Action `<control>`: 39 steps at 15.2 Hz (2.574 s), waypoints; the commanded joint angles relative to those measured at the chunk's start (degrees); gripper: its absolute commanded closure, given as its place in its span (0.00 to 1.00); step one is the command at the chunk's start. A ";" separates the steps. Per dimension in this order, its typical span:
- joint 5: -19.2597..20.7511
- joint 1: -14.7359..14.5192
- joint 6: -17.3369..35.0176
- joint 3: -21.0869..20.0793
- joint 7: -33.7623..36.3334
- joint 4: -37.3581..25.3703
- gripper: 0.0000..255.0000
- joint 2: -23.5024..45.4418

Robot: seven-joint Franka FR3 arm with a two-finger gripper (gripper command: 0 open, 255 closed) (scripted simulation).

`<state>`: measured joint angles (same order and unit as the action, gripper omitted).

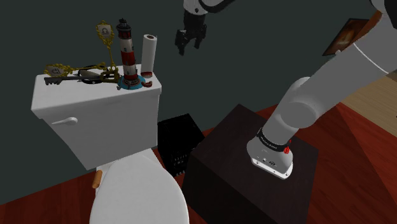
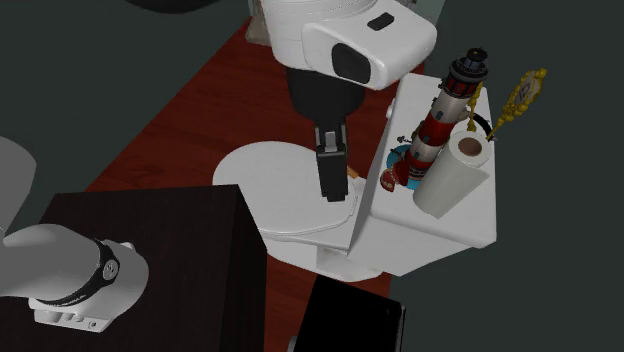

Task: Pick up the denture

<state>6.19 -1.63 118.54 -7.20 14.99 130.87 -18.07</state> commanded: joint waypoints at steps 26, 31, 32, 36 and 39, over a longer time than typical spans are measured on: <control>13.19 -4.71 11.89 -3.51 21.81 -26.16 0.00 41.75; 13.18 -4.74 11.76 -3.52 21.79 -26.35 1.00 41.84; 13.19 -4.75 11.77 -3.52 21.81 -26.33 1.00 41.83; 13.19 -4.72 11.88 -3.51 21.81 -26.16 1.00 41.76; 12.57 -4.57 10.13 -3.78 21.15 -26.78 1.00 40.53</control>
<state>18.94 -6.26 129.20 -10.91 36.36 104.26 22.84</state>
